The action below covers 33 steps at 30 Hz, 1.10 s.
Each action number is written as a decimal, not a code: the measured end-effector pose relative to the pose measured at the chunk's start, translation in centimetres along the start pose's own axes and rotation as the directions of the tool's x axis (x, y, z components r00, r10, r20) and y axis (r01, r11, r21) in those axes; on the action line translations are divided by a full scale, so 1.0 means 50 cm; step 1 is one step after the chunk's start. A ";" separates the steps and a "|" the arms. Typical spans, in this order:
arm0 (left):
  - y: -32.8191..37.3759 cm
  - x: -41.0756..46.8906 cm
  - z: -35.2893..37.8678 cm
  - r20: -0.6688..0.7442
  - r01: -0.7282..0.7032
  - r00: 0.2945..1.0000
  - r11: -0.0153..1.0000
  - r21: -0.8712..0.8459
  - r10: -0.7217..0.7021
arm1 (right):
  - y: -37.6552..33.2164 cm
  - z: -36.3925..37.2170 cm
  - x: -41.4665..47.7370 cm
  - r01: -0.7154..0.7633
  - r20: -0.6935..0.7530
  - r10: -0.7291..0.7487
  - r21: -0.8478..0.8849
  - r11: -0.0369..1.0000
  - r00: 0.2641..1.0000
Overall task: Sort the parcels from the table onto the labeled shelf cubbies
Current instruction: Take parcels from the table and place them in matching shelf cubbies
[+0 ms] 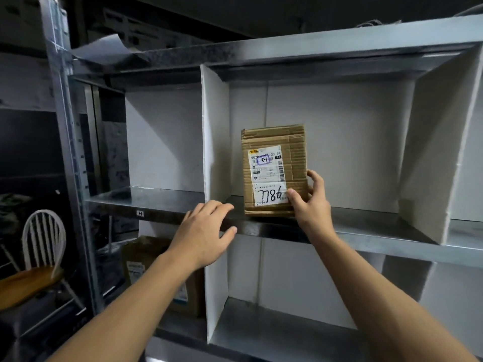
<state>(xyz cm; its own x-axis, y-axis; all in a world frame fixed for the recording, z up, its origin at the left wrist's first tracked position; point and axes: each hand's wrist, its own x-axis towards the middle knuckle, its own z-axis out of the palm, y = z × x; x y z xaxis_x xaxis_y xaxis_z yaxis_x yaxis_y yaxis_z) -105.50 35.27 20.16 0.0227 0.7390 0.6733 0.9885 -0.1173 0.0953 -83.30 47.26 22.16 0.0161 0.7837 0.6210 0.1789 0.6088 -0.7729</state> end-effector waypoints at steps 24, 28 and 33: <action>-0.142 0.032 0.042 0.052 -0.140 0.986 0.962 -0.234 0.156 | 0.032 0.106 0.059 -0.231 -0.068 0.221 -0.309 0.923 0.973; -0.153 0.019 0.041 0.054 -0.166 0.981 0.947 -0.275 0.187 | 0.017 0.102 0.030 -0.213 -0.155 0.170 -0.335 0.918 0.973; -0.129 -0.005 0.061 0.065 -0.229 0.962 0.910 -0.347 0.266 | 0.015 0.073 -0.083 -0.066 -0.168 -0.023 -0.504 0.861 0.985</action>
<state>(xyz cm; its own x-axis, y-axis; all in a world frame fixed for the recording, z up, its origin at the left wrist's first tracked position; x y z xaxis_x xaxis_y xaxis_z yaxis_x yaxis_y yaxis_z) -111.41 37.87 17.13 0.2949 0.7225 0.6253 0.8423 -0.5056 0.1869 -86.81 44.92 18.54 0.1772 0.7378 0.6514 0.6492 0.4098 -0.6408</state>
